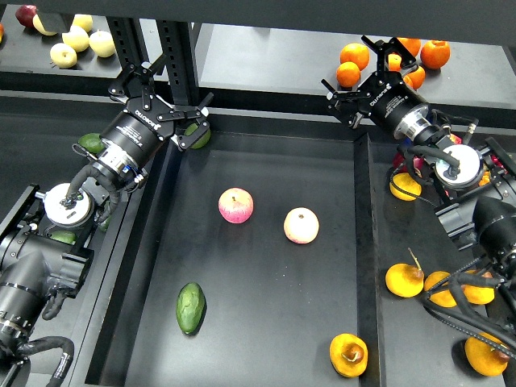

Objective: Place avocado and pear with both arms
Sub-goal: 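Move the left gripper down toward the green avocado in the middle bin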

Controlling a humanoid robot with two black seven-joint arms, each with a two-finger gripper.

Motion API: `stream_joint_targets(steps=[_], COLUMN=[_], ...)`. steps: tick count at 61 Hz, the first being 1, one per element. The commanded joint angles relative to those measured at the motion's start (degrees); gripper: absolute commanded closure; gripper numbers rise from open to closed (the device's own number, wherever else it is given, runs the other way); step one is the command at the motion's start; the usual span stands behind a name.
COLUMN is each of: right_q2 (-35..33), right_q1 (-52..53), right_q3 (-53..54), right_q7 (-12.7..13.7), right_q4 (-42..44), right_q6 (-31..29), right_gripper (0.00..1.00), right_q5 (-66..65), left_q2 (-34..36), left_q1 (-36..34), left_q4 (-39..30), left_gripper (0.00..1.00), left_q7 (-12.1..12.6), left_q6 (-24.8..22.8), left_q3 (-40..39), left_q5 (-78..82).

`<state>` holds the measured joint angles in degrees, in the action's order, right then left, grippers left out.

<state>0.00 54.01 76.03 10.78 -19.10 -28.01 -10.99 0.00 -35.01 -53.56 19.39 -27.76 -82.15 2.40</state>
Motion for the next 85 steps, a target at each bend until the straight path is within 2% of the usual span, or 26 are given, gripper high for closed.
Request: stream_joint_targets(steps=[1,11,28,32,35,38,45,50,58,59,85], right_q2=[0.00,0.00,0.00,0.00,0.00,0.00,0.00,0.00,0.00,0.00,0.00], right_q1=[-0.04,-0.13,-0.66,-0.92,-1.10,-1.27,-1.54,-1.71,-2.15,-2.33,-3.47], right_q3=[0.00,0.00,0.00,0.00,0.00,0.00,-0.09,-0.09,-0.09,-0.09,-0.26], right_q7=[0.03,0.03,0.03,0.03,0.12,0.12,0.12,0.21,0.29,0.38,0.65], right_q4=[-0.06,-0.06,-0.15,-0.24,-0.24,-0.24,-0.24,-0.24,-0.24,-0.24,-0.24], right_q6=[0.01,0.01,0.01,0.01,0.01,0.01,0.01,0.01,0.01,0.01,0.01], right_gripper=[0.00,0.00,0.00,0.00,0.00,0.00,0.00,0.00,0.00,0.00,0.00], right_q5=[0.00,0.00,0.00,0.00,0.00,0.00,0.00,0.00,0.00,0.00,0.00], left_q2=[0.00,0.00,0.00,0.00,0.00,0.00,0.00,0.00,8.52,12.44,27.86], left_q1=[-0.14,-0.14,-0.05,-0.23,-0.58,-0.93,-1.20,-1.90,-4.53,-6.19,-15.08], left_q4=[0.38,0.39,0.03,0.21,0.47,0.47,0.47,0.47,0.39,-0.14,-3.57], left_gripper=[0.01,0.01,0.01,0.01,0.01,0.01,0.01,0.01,0.02,0.02,0.02], left_q7=[-0.06,-0.23,1.17,3.01,6.35,8.61,8.61,8.61,8.61,8.61,8.61], left_q6=[-0.24,-0.24,-0.24,-0.24,-0.24,-0.24,-0.24,-0.24,-0.24,-0.24,-0.24], left_q3=[-0.11,-0.55,0.15,0.41,0.59,0.76,2.61,7.35,17.10,22.25,52.44], left_q5=[0.07,-0.02,-0.11,-0.29,-1.07,-1.60,-1.87,-2.66,-7.49,-9.58,-11.10])
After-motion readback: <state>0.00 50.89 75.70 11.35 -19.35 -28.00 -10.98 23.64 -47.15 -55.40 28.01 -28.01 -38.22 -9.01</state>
